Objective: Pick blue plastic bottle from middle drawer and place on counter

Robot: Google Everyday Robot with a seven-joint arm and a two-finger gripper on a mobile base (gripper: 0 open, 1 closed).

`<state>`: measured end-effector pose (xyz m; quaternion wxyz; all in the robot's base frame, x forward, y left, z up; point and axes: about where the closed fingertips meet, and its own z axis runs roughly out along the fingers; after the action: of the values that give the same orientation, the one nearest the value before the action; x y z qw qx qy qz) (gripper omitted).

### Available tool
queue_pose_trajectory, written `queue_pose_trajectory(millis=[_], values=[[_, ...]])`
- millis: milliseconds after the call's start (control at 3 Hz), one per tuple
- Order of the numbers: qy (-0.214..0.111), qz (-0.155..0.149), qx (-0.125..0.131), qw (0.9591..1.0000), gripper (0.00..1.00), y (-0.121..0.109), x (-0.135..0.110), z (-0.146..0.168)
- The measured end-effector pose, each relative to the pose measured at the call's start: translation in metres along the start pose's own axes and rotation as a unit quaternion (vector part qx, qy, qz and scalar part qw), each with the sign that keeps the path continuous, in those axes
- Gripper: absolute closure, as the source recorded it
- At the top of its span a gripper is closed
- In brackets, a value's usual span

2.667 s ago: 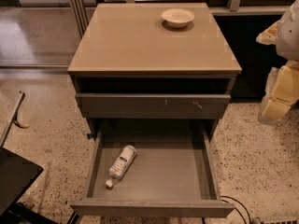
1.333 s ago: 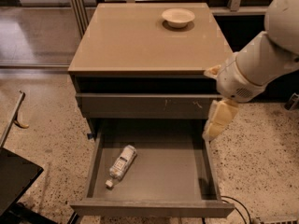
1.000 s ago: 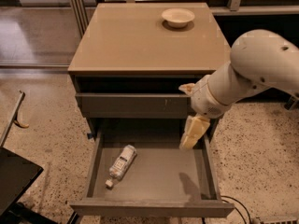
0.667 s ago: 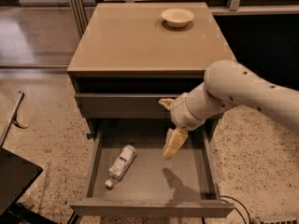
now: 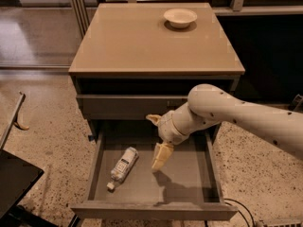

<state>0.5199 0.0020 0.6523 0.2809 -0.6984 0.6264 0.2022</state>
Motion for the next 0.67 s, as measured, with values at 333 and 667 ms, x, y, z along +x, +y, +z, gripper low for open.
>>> queue_pose_trajectory(millis=[333, 667], values=[[-0.012, -0.004, -0.005, 0.9999, 0.0, -0.003, 0.014, 0.023], [-0.02, -0.01, -0.015, 0.9996, 0.0, -0.001, 0.038, 0.07]])
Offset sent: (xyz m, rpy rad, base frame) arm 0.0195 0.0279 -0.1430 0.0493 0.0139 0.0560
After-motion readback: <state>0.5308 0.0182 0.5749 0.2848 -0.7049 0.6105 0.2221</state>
